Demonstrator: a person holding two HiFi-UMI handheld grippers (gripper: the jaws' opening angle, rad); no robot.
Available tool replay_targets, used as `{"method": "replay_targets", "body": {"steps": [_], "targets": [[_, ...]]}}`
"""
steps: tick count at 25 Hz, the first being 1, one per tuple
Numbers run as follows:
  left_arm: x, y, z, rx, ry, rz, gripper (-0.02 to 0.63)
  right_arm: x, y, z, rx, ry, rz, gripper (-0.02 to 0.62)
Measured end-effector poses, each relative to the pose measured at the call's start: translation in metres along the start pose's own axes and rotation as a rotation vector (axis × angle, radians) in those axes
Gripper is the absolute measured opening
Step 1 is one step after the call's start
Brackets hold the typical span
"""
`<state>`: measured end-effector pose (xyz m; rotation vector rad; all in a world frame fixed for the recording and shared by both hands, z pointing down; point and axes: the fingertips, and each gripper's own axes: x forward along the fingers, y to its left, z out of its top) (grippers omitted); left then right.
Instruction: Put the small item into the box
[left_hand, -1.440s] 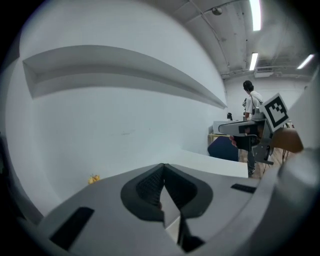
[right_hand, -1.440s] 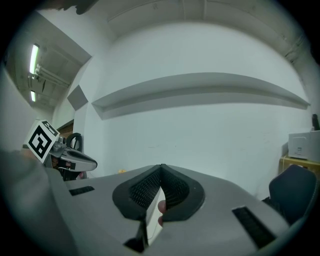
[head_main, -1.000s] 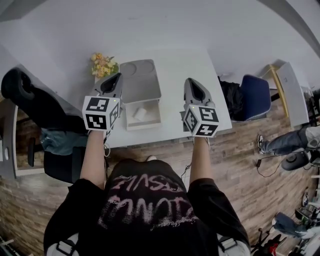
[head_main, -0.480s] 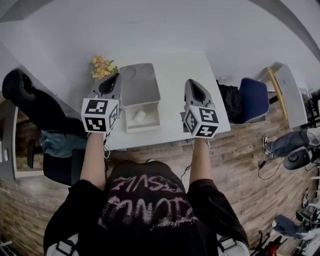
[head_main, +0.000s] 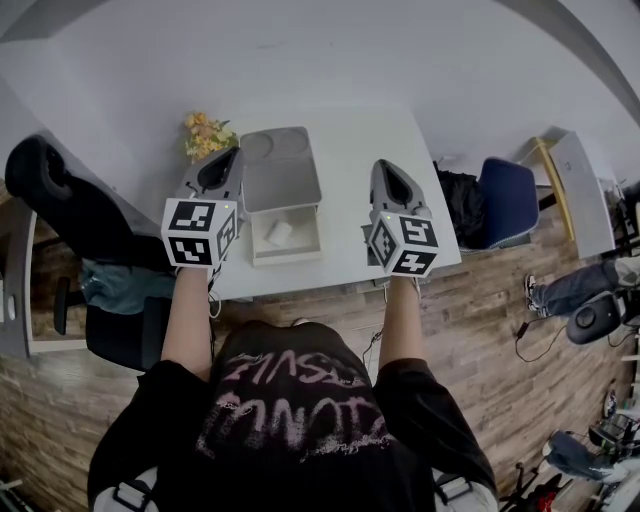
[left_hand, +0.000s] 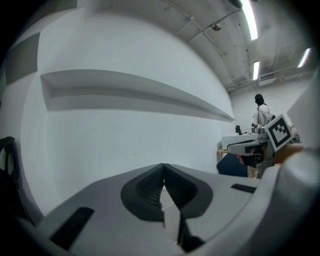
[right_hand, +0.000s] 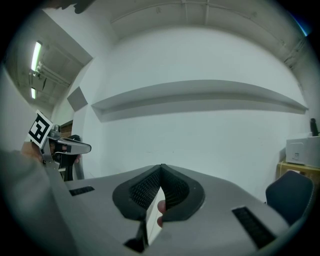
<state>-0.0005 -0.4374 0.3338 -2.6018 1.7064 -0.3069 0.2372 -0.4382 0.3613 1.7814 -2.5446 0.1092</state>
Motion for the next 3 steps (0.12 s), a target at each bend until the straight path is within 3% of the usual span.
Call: {"method": "replay_targets", "body": {"steps": [3], "targets": [[0.0000,0.0010,0.0009,0.001,-0.003,-0.002,0.003,0.0010,0.0017,-0.0001,-0.001,0.001,0.001,0.009]]}}
